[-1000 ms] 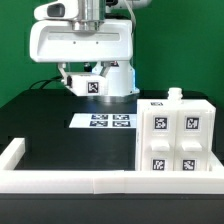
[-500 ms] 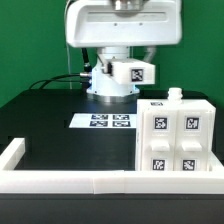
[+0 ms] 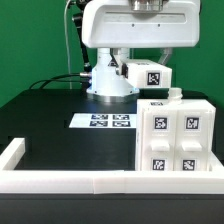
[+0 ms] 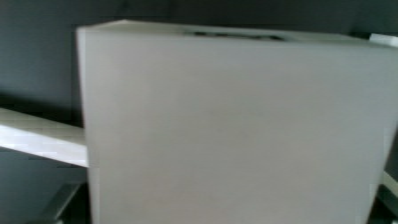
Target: Assemble cabinet
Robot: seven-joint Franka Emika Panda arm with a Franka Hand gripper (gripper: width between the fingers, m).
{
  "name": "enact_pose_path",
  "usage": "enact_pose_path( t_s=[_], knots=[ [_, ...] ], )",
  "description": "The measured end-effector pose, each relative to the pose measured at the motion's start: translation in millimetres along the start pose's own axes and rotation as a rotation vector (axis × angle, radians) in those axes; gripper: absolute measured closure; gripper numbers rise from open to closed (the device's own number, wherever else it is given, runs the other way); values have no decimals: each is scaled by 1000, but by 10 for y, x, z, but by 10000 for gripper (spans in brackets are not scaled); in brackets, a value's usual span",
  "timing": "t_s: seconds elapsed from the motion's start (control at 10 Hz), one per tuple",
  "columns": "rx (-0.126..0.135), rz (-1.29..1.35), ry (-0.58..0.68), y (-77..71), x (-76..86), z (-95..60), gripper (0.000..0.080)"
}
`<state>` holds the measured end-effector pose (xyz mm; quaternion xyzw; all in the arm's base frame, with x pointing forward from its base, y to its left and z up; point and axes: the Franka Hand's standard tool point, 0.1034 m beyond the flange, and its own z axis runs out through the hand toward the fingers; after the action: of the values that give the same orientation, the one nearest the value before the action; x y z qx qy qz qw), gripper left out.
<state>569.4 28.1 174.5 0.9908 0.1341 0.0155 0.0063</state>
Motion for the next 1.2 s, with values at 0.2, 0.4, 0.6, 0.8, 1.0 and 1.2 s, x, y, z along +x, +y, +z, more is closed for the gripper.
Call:
enact_pose_path(
  t_s=[0.2,0.4,0.6,0.8,1.0,1.2],
  knots=[
    [5,-20,16,-142,210,-10,235],
    [8,-25,13,-168,264,60,235],
    [10,-34,14,-240,287,88,235],
    [11,-47,12,-328,317,101,235],
    [13,-57,9,-378,386,115,235],
    [17,-63,-7,-372,466,145,235]
  ],
)
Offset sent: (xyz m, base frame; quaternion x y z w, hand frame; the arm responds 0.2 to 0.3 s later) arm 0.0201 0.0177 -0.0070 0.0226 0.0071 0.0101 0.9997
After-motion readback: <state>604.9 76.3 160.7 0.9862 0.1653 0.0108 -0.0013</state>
